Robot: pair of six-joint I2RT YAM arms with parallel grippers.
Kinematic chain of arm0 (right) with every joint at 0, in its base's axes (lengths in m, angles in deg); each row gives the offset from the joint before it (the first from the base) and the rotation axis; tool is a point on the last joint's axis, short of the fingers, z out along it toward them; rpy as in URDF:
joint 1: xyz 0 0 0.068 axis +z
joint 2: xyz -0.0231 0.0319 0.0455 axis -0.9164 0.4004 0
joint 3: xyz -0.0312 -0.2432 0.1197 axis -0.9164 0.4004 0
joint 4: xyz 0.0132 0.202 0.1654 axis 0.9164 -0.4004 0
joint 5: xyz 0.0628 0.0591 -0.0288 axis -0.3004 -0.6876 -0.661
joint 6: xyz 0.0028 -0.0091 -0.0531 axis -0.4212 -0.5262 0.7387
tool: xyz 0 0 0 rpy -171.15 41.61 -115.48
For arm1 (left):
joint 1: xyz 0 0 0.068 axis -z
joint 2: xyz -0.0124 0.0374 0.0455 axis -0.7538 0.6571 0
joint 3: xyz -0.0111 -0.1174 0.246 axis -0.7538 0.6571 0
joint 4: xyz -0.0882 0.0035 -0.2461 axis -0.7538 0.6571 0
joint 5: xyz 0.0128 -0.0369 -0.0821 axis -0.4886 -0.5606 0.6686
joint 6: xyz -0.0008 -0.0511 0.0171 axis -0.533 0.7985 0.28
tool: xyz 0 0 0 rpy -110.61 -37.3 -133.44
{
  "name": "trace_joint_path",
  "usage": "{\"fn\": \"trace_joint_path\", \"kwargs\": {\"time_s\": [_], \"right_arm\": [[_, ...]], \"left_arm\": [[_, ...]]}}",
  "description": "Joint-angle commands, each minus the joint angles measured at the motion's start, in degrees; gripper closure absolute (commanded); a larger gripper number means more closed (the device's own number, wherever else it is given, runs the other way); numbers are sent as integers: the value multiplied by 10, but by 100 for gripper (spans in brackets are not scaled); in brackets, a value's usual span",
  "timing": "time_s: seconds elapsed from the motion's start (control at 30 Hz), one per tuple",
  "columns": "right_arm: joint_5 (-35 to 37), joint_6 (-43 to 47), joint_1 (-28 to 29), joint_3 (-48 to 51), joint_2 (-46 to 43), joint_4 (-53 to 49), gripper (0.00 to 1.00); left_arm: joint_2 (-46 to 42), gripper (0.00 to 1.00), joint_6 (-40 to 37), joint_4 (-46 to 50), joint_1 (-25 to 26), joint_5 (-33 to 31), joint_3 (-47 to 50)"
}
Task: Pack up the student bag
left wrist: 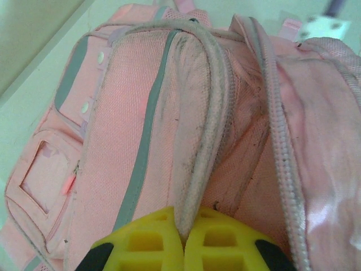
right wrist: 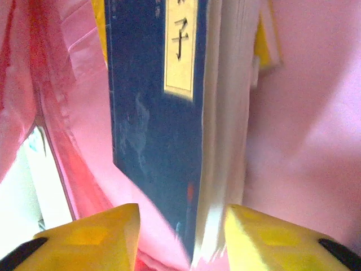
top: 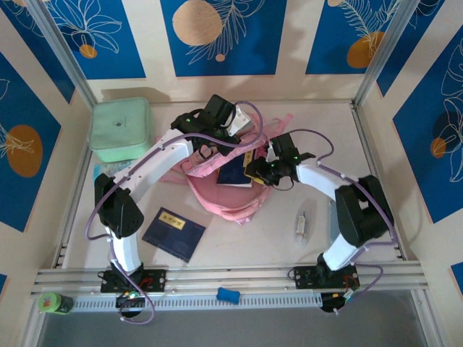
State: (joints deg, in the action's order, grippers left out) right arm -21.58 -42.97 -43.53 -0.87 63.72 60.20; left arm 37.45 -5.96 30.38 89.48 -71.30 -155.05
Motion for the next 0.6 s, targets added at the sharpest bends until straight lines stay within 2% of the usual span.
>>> {"fn": "trace_joint_path", "kwargs": {"time_s": [0.0, 0.13, 0.2, 0.33, 0.47, 0.57], "right_arm": [[60, -16, 25, 41, -42, -35, 68], [97, -33, 85, 46, -35, -15, 93], [100, -38, 98, 35, -9, 2, 99], [133, -39, 114, -5, 48, 26, 100], [193, -60, 103, -1, 48, 71, 100], [141, -81, 61, 15, 46, 153, 100]], "left_arm": [[-49, 100, -3, -44, 4, 14, -5], [-47, 100, -4, -48, 5, 17, -6], [-47, 100, -3, -45, 5, 17, -10], [-47, 100, -3, -45, 5, 19, -12], [-49, 100, -6, -35, 5, 25, -14], [-53, 100, -3, -44, 5, 24, -8]]}}
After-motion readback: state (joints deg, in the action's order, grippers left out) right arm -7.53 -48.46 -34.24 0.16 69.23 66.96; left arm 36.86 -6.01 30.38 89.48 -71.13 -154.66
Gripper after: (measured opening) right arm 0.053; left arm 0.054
